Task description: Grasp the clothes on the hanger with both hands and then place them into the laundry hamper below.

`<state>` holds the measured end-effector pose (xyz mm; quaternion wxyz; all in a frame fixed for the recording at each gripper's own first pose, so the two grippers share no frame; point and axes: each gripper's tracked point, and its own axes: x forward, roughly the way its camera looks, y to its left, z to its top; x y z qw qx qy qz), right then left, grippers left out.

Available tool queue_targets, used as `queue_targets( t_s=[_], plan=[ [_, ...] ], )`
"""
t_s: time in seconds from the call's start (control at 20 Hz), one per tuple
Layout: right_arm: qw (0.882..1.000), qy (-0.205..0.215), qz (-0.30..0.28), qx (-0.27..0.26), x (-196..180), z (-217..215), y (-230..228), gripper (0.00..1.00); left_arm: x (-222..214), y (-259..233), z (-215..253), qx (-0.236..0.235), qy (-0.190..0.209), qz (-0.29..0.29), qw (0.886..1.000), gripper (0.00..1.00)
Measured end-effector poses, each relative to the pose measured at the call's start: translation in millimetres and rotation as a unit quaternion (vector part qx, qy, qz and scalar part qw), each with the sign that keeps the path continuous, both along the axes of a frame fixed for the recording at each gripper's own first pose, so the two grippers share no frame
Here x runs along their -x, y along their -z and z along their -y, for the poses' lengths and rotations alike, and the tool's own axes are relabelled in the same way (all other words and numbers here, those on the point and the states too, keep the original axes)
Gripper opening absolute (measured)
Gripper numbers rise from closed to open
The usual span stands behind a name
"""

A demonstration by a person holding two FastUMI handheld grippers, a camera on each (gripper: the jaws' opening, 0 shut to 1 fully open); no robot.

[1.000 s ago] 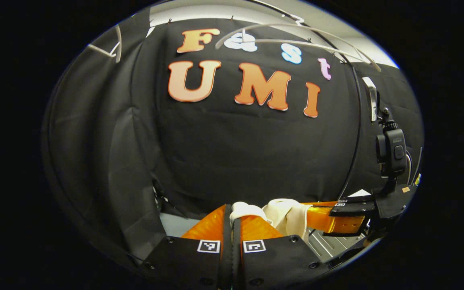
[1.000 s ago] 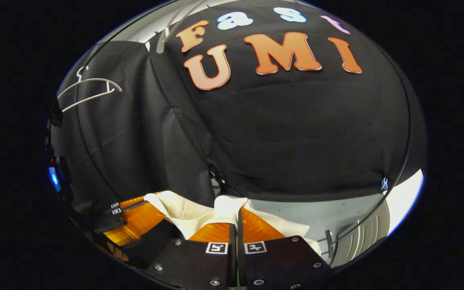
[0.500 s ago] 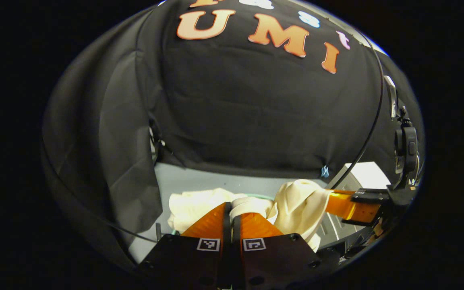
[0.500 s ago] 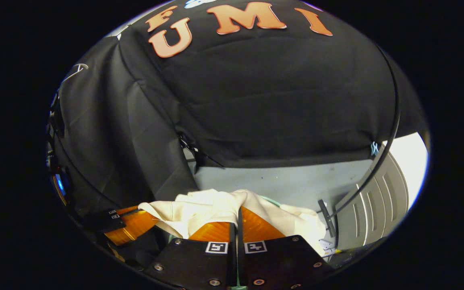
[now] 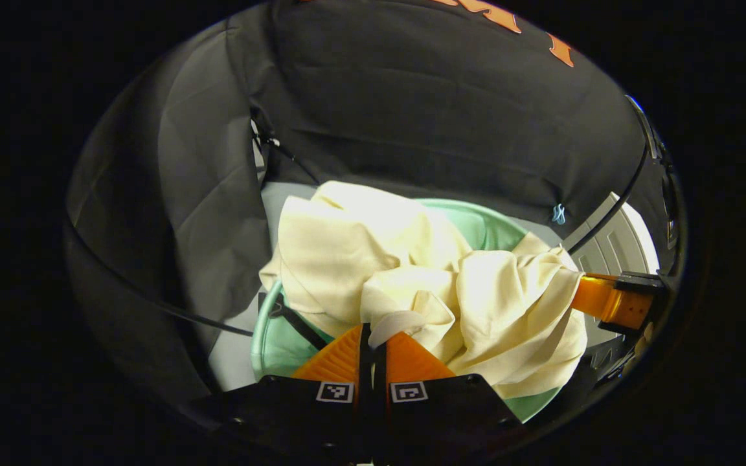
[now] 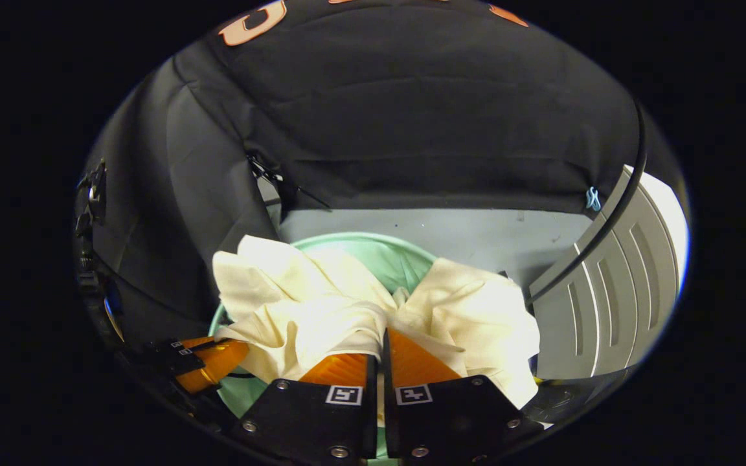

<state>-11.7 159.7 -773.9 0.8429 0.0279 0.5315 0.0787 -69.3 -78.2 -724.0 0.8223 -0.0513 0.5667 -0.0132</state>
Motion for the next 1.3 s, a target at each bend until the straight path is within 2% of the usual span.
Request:
queue_targets(
  t_s=[0.2, 0.3, 0.35, 0.4, 0.45, 0.55, 0.6, 0.7, 0.75, 0.9, 0.95, 1.1, 1.15, 1.2, 1.3],
  plan=[
    [0.999, 0.007, -0.043, 0.005, 18, 5, 35, 0.1, 22, 33, -5, -0.023, 0.005, -0.048, 0.999, 0.07],
    [0.998, 0.006, -0.06, 0.004, 28, 4, 44, 0.11, 31, 43, 0, -0.021, 0.011, -0.065, 0.998, 0.13],
    [0.997, 0.005, -0.07, 0.005, 33, 3, 49, 0.05, 34, 45, 2, -0.017, 0.01, -0.07, 0.997, 0.18],
    [0.997, 0.005, -0.081, 0.009, 37, 4, 53, 0.14, 38, 47, 4, -0.013, 0.009, -0.075, 0.997, 0.23],
    [0.996, 0.003, -0.087, 0.016, 41, 6, 57, 0.15, 39, 48, 6, -0.009, 0.008, -0.076, 0.997, 0.32],
    [0.996, -0.002, -0.089, 0.026, 44, 7, 57, 0.3, 39, 43, 8, -0.004, 0.007, -0.076, 0.997, 0.48],
    [0.995, -0.004, -0.09, 0.028, 47, 5, 55, 0.44, 37, 41, 8, -0.005, 0.007, -0.072, 0.997, 0.53],
    [0.996, -0.002, -0.088, 0.026, 47, 4, 50, 0.59, 37, 33, 10, -0.001, 0.004, -0.066, 0.998, 0.84],
    [0.996, 0.004, -0.083, 0.027, 45, 7, 45, 0.63, 35, 31, 10, 0.003, 0.002, -0.065, 0.998, 1.0],
    [0.998, 0.024, -0.062, 0.024, 35, 16, 26, 0.87, 32, 17, 6, -0.008, -0.003, -0.052, 0.999, 0.98],
    [0.998, 0.03, -0.058, 0.023, 33, 22, 19, 0.91, 31, 12, 7, -0.013, -0.005, -0.045, 0.999, 0.99],
    [0.999, 0.037, -0.033, 0.016, 22, 26, -10, 0.93, 17, -14, -2, -0.02, -0.011, -0.014, 1.0, 0.99],
    [0.999, 0.038, -0.021, 0.017, 16, 28, -21, 0.86, 11, -26, -4, -0.018, -0.015, 0.001, 1.0, 0.99],
    [0.999, 0.038, -0.007, 0.018, 12, 30, -33, 0.93, 4, -38, -5, -0.017, -0.02, 0.014, 1.0, 1.0],
    [0.999, 0.038, 0.016, 0.013, 5, 31, -57, 0.93, -9, -63, -6, -0.018, -0.024, 0.044, 0.999, 0.99]
  ],
)
